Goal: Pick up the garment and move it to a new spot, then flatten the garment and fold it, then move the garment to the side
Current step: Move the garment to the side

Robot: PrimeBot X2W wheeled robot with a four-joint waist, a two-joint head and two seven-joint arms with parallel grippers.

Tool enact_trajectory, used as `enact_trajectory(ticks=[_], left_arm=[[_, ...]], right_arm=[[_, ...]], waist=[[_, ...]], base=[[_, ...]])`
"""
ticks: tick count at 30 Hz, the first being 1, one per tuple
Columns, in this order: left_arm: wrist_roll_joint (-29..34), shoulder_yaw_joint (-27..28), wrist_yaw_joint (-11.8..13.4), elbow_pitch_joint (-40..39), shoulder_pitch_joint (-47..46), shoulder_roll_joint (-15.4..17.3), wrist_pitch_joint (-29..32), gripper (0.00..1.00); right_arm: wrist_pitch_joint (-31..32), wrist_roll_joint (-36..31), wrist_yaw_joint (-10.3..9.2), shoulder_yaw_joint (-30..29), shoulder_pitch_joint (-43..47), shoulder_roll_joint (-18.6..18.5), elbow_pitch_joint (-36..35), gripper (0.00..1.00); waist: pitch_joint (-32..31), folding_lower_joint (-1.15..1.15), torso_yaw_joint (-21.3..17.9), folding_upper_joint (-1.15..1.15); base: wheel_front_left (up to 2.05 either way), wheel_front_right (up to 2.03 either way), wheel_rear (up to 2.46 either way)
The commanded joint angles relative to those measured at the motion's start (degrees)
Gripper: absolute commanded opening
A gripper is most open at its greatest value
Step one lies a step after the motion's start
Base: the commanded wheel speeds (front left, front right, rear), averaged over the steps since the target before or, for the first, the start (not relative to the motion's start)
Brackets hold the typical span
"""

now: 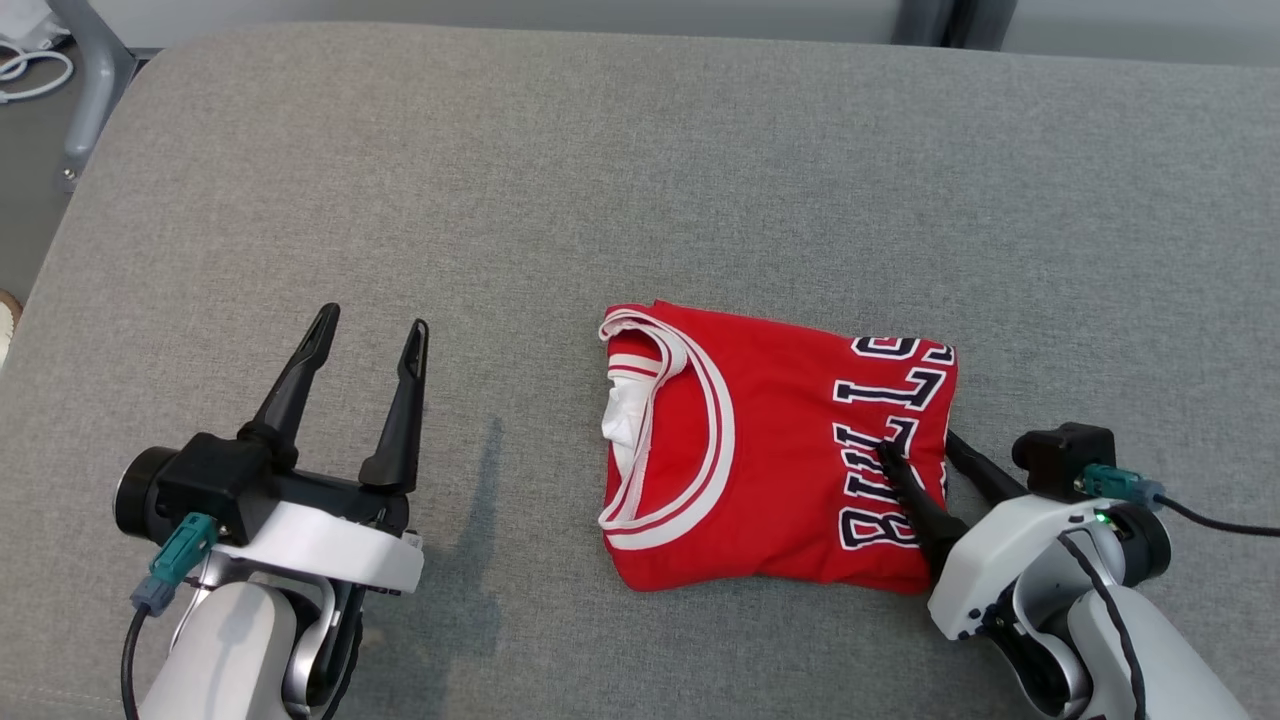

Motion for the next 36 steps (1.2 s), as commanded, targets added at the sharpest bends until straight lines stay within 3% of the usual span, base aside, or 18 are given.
enact_trajectory(ticks=[1, 2, 3, 13, 24, 28, 36], left_arm=[[0.1, 0.33, -0.18, 0.47, -1.0, 0.18, -0.31, 1.0], [0.14, 0.45, -0.33, 0.75, -1.27, 0.14, -0.41, 1.0], [0.13, 0.58, -0.45, 1.06, -1.57, 0.06, -0.53, 1.0], [0.78, 2.2, -0.94, 1.71, -1.17, 0.71, -0.91, 1.0], [1.47, 3.59, -0.07, -2.81, 0.74, 2.61, -0.63, 1.0], [1.42, 3.93, 0.28, -5.14, 0.07, 3.63, 0.55, 1.0], [2.6, 2.65, -0.19, -9.56, -3.32, 5.07, 3.53, 1.0]], right_arm=[[2.0, 0.5, 0.0, 1.34, 0.48, -0.13, 2.12, 0.45], [2.41, 0.98, 0.0, 1.87, 0.14, -0.37, 2.55, 0.32], [2.45, 1.38, -0.01, 2.26, -0.23, -0.57, 2.66, 0.0], [3.5, -0.92, -0.08, 4.98, -0.67, -6.35, -4.19, 0.0], [7.3, -5.19, -0.01, 4.0, 4.77, -16.21, -18.74, 0.0], [6.05, -5.76, -0.01, 2.85, 4.02, -18.06, -22.53, 0.0], [-0.43, -4.8, -0.02, -0.03, -5.81, -20.29, -18.47, 0.0]], waist=[[0.44, 0.0, 0.13, 0.0], [0.59, 0.0, 0.03, 0.0], [0.67, 0.0, -0.09, 0.0], [-0.07, 0.0, -4.89, 0.0], [0.64, 0.0, -17.77, 0.0], [2.47, 0.0, -21.97, 0.0], [7.2, 0.0, -26.76, 0.0]], base=[[0.0, 0.0, 0.0], [0.0, 0.0, 0.0], [0.0, 0.0, 0.0], [0.0, 0.0, 0.0], [0.0, 0.0, 0.0], [0.0, 0.0, 0.0], [0.0, 0.0, 0.0]])
